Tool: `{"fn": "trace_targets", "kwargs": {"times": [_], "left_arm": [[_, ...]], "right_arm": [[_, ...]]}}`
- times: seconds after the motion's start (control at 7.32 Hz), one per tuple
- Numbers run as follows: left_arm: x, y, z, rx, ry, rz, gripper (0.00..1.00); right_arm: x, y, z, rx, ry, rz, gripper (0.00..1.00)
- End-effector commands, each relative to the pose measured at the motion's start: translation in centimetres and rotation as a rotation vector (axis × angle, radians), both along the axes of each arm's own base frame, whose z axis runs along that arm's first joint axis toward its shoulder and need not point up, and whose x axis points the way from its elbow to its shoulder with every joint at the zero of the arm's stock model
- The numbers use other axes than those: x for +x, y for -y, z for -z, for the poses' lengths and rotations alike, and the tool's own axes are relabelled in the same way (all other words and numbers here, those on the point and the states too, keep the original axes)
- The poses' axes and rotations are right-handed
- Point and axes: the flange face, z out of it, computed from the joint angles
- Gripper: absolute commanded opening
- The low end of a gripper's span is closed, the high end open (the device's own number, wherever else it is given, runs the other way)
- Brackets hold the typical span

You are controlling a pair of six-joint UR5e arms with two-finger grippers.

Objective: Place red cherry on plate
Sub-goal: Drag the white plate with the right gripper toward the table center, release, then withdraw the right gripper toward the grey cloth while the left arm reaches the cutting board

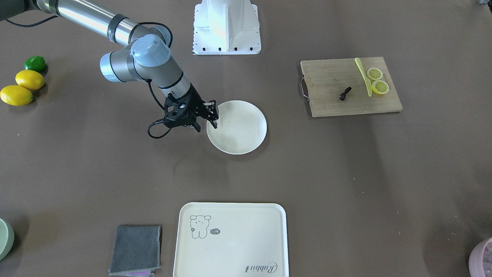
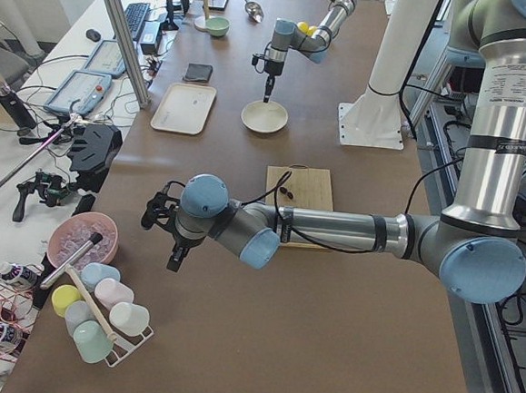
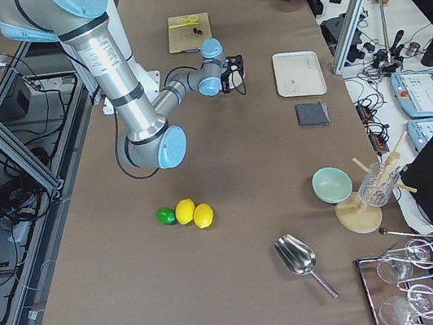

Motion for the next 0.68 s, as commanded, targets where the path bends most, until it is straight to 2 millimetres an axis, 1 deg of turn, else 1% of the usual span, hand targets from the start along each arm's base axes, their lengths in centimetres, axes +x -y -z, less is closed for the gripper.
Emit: {"fn": "trace_targets", "kwargs": {"times": [0.0,0.14,0.27,0.41,0.55], "left_arm": [[4.7,-1.4,4.0,0.013,-0.090,0.000,0.98],[8.7,-3.0,5.3,0.021,-0.142,-0.021,0.98],[12.0,-5.1,6.4,0.009,-0.187,-0.049,0.98],[14.4,-7.4,7.9,0.022,-0.190,-0.085,0.97],[16.5,-10.7,9.0,0.049,-0.161,-0.114,0.97]], "right_arm": [[4.0,3.3,-0.1,-0.030,0.017,0.005,1.00],[6.9,5.5,-0.9,-0.055,0.025,0.010,1.00],[10.1,7.4,-2.4,-0.072,0.023,0.015,1.00],[13.5,9.3,-4.1,-0.044,0.010,0.034,1.00],[15.8,10.4,-5.9,-0.029,-0.012,0.032,1.00]]}}
